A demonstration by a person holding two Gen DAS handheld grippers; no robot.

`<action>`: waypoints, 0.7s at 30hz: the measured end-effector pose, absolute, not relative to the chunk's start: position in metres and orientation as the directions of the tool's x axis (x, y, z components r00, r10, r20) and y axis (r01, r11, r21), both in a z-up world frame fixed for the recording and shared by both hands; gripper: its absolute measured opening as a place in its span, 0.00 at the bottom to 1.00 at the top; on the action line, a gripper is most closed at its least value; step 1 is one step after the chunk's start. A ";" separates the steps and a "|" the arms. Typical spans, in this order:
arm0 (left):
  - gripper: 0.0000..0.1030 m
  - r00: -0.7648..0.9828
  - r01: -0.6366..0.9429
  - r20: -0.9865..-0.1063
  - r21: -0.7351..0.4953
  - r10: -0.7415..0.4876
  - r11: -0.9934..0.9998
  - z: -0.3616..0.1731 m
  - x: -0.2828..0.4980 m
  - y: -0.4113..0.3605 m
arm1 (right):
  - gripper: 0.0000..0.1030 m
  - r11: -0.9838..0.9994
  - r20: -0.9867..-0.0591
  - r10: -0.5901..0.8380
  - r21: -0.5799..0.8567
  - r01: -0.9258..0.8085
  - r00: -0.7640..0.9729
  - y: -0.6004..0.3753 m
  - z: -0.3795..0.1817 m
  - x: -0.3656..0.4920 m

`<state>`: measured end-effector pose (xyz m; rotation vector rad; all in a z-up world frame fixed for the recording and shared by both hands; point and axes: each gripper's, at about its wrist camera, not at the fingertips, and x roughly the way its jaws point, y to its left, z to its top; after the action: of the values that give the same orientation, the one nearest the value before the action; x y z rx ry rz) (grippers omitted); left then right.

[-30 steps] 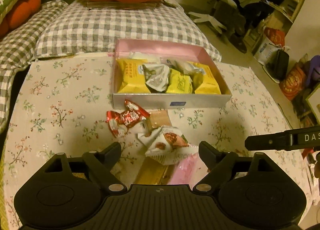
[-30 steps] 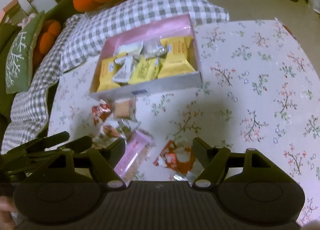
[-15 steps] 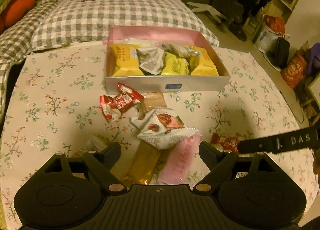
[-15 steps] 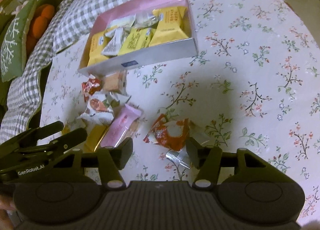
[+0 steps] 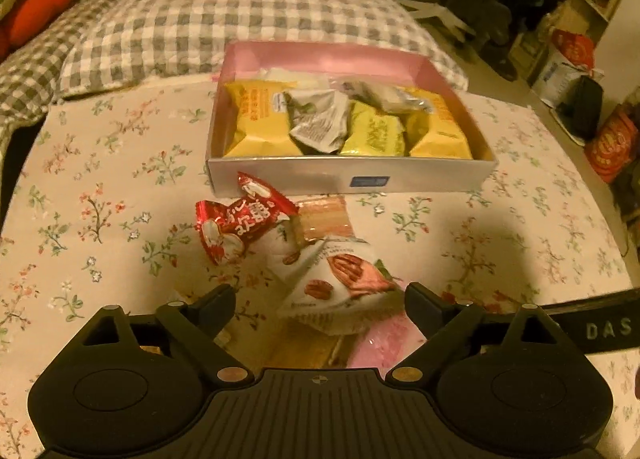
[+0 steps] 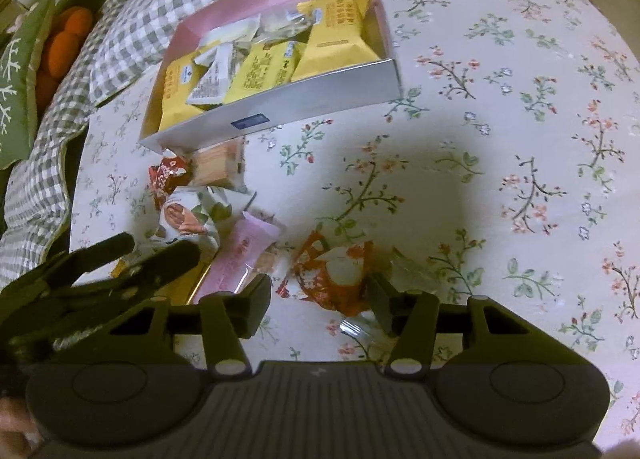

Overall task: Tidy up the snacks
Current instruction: 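Grasp the white nut packet with the left gripper while the right grasps the red-orange packet, then carry both held packets toward the box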

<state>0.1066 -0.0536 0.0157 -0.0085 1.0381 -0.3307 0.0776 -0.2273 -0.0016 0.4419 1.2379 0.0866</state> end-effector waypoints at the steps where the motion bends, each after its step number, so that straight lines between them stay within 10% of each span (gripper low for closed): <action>1: 0.90 0.457 0.259 -0.844 -0.175 -0.280 0.950 0.013 0.109 -0.054 | 0.46 0.912 -0.893 0.299 0.372 0.175 0.337 -0.227 -0.002 0.079; 12: 0.89 0.454 0.247 -0.842 -0.195 -0.292 0.949 -0.007 0.121 -0.061 | 0.35 0.912 -0.898 0.293 0.365 0.185 0.327 -0.222 -0.012 0.087; 16: 0.61 0.457 0.276 -0.832 -0.204 -0.315 0.939 -0.006 0.119 -0.063 | 0.34 0.917 -0.897 0.286 0.359 0.176 0.337 -0.220 -0.011 0.088; 21: 0.51 0.474 0.305 -0.819 -0.192 -0.323 0.933 -0.001 0.116 -0.064 | 0.34 0.920 -0.894 0.282 0.355 0.165 0.349 -0.221 -0.008 0.088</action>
<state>0.1165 -0.0638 -0.0007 -0.0201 1.0058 -0.3840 0.0875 -0.2209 -0.0081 0.4211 1.2224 0.0791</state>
